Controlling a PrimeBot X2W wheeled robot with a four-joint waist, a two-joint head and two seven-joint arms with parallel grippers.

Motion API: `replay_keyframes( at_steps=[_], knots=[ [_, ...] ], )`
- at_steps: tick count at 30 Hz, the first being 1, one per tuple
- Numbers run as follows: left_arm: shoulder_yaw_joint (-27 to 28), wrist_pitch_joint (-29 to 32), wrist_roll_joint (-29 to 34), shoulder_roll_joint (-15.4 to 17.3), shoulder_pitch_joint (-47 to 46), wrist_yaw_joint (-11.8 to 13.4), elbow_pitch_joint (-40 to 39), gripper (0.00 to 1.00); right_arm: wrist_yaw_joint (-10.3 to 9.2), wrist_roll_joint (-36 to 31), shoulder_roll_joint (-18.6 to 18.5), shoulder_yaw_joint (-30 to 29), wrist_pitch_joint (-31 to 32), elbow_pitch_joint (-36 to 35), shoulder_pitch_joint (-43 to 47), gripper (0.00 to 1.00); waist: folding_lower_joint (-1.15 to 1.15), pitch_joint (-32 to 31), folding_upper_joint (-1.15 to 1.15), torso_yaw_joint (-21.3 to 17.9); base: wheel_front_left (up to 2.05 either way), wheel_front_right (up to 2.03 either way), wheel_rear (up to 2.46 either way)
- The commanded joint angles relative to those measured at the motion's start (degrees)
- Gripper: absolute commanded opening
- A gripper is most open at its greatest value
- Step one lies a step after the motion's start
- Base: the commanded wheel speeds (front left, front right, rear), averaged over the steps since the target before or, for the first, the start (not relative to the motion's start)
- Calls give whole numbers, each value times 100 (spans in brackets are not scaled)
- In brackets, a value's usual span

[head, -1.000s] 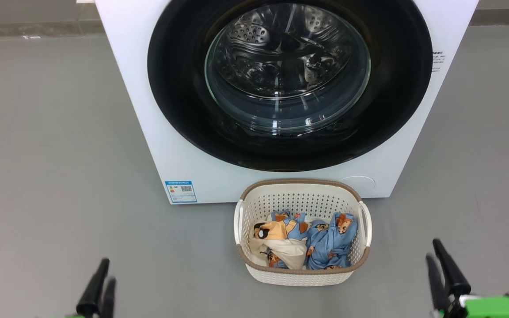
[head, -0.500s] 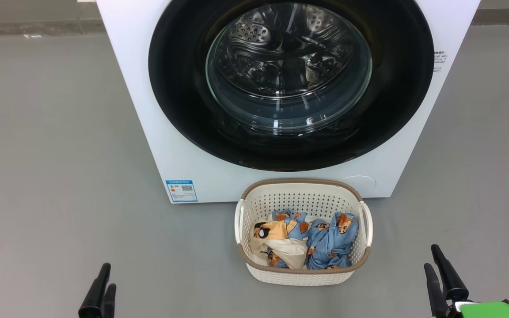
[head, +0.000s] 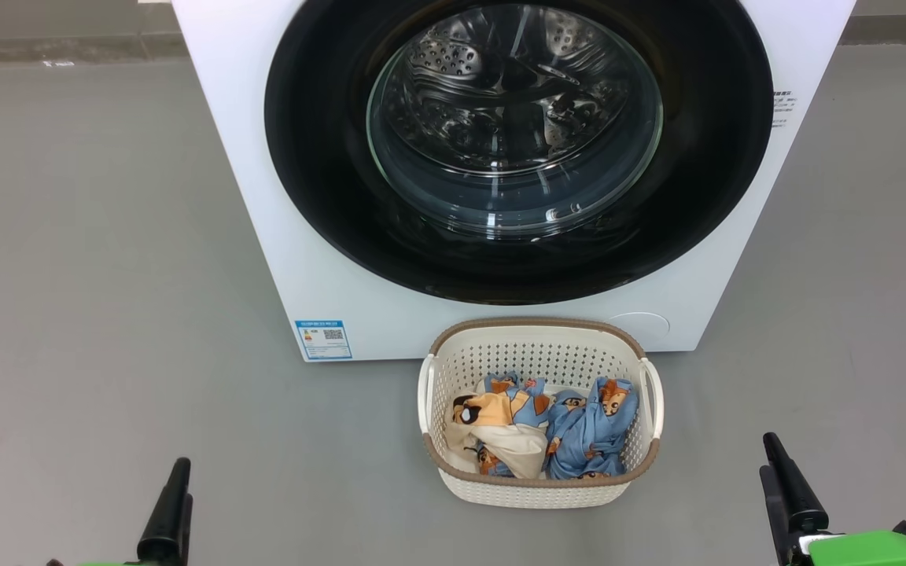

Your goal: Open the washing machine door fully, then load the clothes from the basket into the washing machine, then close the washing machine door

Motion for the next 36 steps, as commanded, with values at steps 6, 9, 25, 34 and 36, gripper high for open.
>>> replay_keyframes(
  at_steps=[6,9,25,34,36],
  knots=[
    [-6,-141,503,174,-162,-11,-224,100,2,-425,-136,118,-143,-82,-247,100,-1,-3,0,0,0,0,0],
    [-31,-192,718,199,-162,-12,-236,100,3,-658,-174,160,-194,-55,-270,100,-1,-6,0,1,0,0,0],
    [-173,-478,1947,316,-147,-14,-338,100,4,-2074,-333,354,-480,19,-337,100,-1,-24,0,-7,0,0,0],
    [-234,-629,2508,365,-147,-16,-376,100,5,-2784,-409,380,-631,59,-346,100,-1,-34,0,-4,0,0,0],
    [-247,-646,2559,376,-148,-16,-379,100,5,-2858,-416,380,-648,65,-347,100,-1,-35,0,-3,0,0,0]
  ],
)
